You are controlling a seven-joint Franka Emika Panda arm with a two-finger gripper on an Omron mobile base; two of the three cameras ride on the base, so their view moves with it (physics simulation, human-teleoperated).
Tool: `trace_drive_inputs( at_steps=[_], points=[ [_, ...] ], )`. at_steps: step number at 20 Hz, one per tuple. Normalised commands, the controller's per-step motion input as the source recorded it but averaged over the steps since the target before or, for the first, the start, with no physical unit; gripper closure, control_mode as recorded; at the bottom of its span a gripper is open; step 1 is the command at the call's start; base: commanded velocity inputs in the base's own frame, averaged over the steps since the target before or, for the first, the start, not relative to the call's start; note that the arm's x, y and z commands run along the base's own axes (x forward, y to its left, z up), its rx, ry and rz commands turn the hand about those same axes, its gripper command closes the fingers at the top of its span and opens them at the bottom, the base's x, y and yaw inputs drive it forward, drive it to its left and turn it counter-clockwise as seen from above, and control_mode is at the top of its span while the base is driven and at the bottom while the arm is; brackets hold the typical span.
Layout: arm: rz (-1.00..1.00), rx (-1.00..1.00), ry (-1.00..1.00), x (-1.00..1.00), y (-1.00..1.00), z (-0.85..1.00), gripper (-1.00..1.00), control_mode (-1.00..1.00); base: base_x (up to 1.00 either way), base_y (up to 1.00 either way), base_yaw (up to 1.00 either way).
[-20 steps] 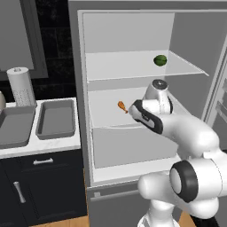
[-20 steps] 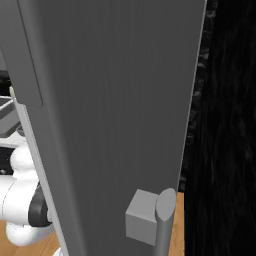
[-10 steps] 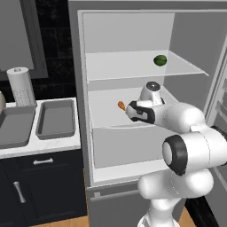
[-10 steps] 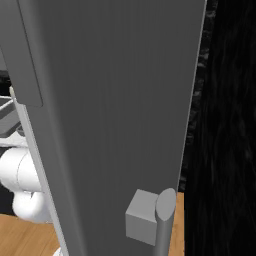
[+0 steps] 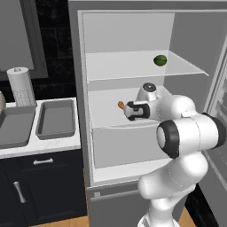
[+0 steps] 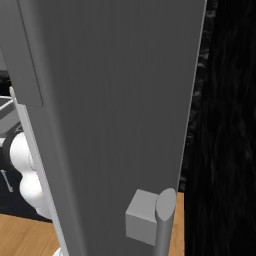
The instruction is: Place one avocado and one chicken drumstick in each tupperware on the nearby counter, to pack two identical lunches.
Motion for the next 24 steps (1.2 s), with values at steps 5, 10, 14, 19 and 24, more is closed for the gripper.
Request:
trace_drive_inputs(
  at_steps=[5,10,14,19,24],
  points=[
    [0.0,0.0,0.0,0.35,0.0,-0.16,-1.0,-1.0,0.0,0.0,0.0],
    [0.0,0.0,0.0,0.05,0.0,-0.41,1.0,-1.0,0.0,0.0,0.0],
    [0.0,0.0,0.0,-0.16,0.0,-0.38,1.0,-1.0,0.0,0.0,0.0],
    [0.0,0.0,0.0,-0.72,0.05,-0.07,1.0,-1.0,0.0,0.0,0.0],
    [0.0,0.0,0.0,-1.0,0.01,0.48,1.0,-1.0,0.0,0.0,0.0]
  ],
)
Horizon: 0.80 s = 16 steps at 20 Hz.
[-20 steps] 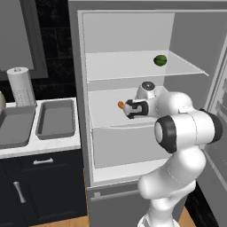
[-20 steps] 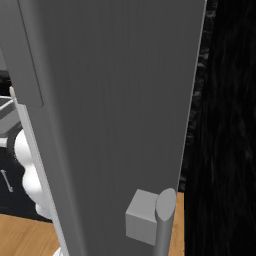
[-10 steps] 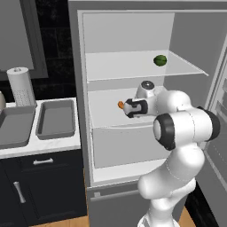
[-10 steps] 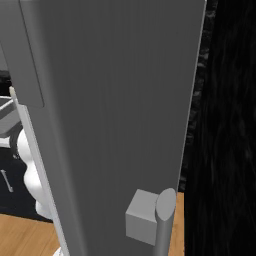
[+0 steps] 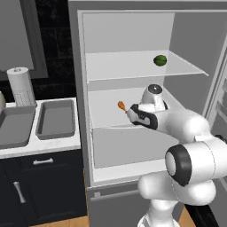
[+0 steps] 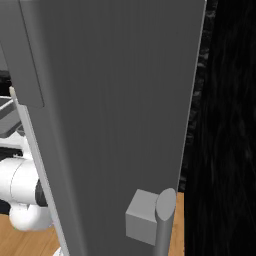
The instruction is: Place one avocado and one chicken drumstick in each tupperware on the nearby counter, to pack two identical lunches.
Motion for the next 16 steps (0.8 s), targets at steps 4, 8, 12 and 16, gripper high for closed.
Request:
trace_drive_inputs(
  at_steps=[4,8,12,16],
  points=[
    [0.0,0.05,0.01,-1.0,0.0,1.0,1.0,-1.0,0.0,0.0,0.0],
    [0.0,0.06,0.05,-1.0,0.0,1.0,1.0,-1.0,0.0,0.0,0.0],
    [0.0,0.05,0.08,-1.0,0.0,1.0,1.0,-1.0,0.0,0.0,0.0],
    [0.0,0.02,0.03,-1.0,0.0,0.95,1.0,-1.0,0.0,0.0,0.0]
  ],
)
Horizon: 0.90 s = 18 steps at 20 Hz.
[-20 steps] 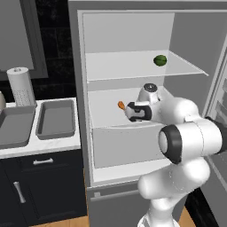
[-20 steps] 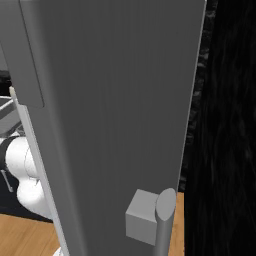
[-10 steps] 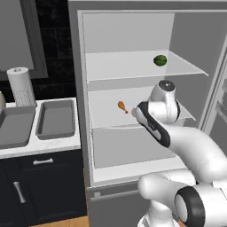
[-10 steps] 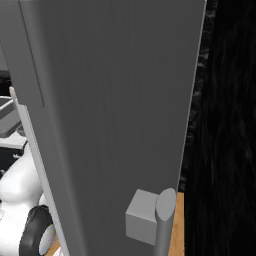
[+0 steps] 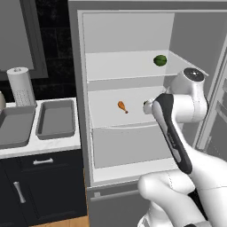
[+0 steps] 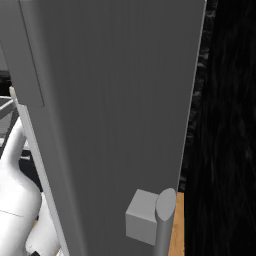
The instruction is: Place one avocado and one chicken drumstick in each tupperware on the nearby counter, to pack two identical lunches.
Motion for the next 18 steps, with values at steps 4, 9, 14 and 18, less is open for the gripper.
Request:
trace_drive_inputs(
  at_steps=[4,9,14,18],
  points=[
    [0.0,-0.03,-0.16,-0.97,0.15,0.39,1.0,-1.0,0.0,0.0,0.0],
    [0.0,-0.02,-0.23,-0.86,0.09,0.66,1.0,-1.0,0.0,0.0,0.0],
    [0.0,0.0,-0.06,-0.57,0.0,0.46,1.0,1.0,-0.35,0.14,0.0],
    [0.0,0.0,0.0,0.0,0.0,0.0,1.0,1.0,-0.48,0.9,0.02]
  ],
)
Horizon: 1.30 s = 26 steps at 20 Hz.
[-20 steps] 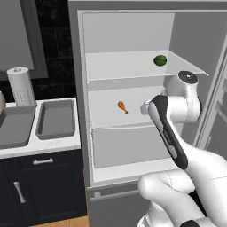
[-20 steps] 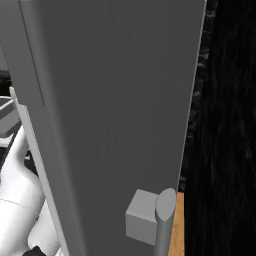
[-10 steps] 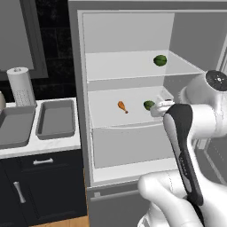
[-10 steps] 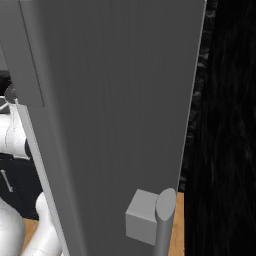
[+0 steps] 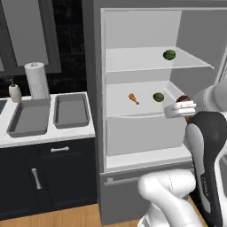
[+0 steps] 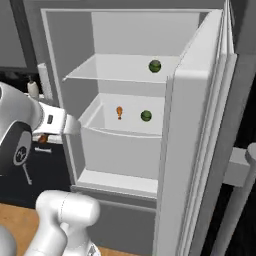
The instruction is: Place one avocado and one chicken drumstick in each tupperware on the nearby counter, to pack two identical lunches.
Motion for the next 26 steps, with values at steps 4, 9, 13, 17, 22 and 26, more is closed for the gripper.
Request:
trace_drive_inputs(
  at_steps=[4,9,13,17,22,26],
  points=[
    [0.0,0.0,0.0,0.0,0.0,0.0,1.0,1.0,-0.16,1.0,0.02],
    [0.0,0.0,0.0,0.0,0.0,0.0,1.0,1.0,-0.04,1.0,0.0],
    [0.0,0.0,0.0,0.0,0.0,0.0,1.0,1.0,0.44,1.0,0.0],
    [0.0,0.0,0.0,0.0,0.0,0.0,1.0,1.0,0.99,0.94,0.0],
    [0.0,0.0,0.0,0.0,0.0,0.0,1.0,1.0,0.86,0.44,0.0],
    [0.0,0.0,0.14,0.8,0.0,-0.51,1.0,-1.0,0.0,0.0,0.0]
  ],
)
